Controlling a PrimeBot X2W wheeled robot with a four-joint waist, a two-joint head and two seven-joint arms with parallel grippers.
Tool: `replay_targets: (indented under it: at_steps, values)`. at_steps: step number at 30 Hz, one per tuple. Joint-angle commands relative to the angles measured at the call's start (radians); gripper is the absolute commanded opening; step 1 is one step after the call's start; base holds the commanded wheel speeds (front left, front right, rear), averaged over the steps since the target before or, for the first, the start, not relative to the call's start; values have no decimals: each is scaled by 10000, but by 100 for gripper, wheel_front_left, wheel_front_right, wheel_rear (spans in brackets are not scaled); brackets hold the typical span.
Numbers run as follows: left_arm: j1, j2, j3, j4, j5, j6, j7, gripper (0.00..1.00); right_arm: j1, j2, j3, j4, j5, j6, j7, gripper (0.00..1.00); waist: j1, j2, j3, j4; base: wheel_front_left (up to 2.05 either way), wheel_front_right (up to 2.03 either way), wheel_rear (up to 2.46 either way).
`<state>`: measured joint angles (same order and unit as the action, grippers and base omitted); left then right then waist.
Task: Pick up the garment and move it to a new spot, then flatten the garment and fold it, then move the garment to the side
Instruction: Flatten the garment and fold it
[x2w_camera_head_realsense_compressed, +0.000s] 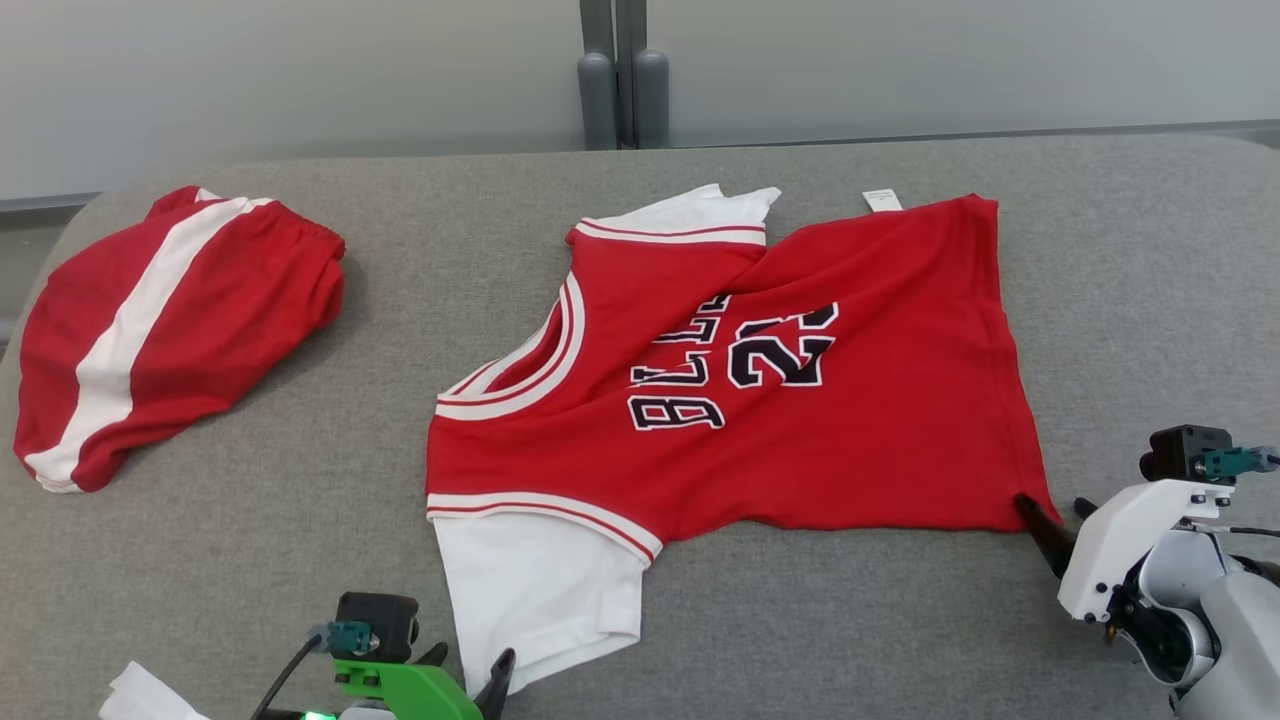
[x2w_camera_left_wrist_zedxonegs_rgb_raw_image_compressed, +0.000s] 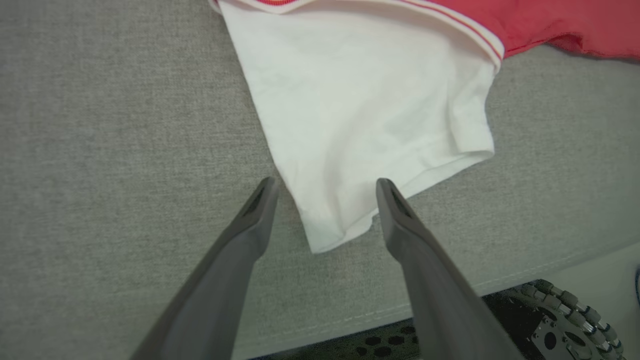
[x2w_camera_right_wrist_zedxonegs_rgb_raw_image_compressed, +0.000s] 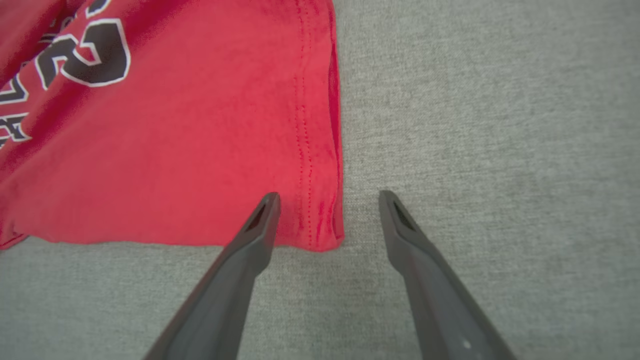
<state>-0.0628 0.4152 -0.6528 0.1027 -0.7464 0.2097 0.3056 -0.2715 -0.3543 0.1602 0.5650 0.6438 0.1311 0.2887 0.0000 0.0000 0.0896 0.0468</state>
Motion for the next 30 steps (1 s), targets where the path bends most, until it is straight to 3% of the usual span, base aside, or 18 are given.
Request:
replay_targets:
  at_steps: [1, 9, 11, 12, 14, 21, 30]
  values:
    - [-229, -54, 4, 194, 28, -60, -55, 100, -172, 32, 58, 190, 126, -5, -73, 100, 0, 0, 172, 126, 0, 0, 0]
    - [-607, -465, -223, 1066, -213, -525, 45, 100, -561, 192, 762, 1278, 660, -5, -133, 100, 0, 0, 386, 200, 0, 0, 0]
    - [-630, -490, -328, 1170, -289, -672, 178, 49, -585, 212, 920, 1454, 814, -5, -124, 95, 0, 0, 390, 203, 0, 0, 0]
    - [-640, -495, -391, 1200, -297, -743, 207, 2, -579, 205, 1011, 1510, 886, -5, -142, 65, 0, 0, 383, 201, 0, 0, 0]
    - [-631, -537, -477, 1227, -342, -873, 214, 0, -573, 223, 1192, 1549, 1067, -1, -208, 0, 0, 0, 349, 195, 0, 0, 0]
    - [-613, -421, -275, 1181, -235, -807, -242, 0, -393, 48, 1839, 942, 1881, -2, -779, 0, 0, 0, 107, 152, 0, 0, 0]
    - [-1044, 47, 292, 187, 135, -799, -1297, 0, -758, -801, 2581, -525, 2718, -4, -1970, 0, 0, 0, 189, -46, 0, 0, 0]
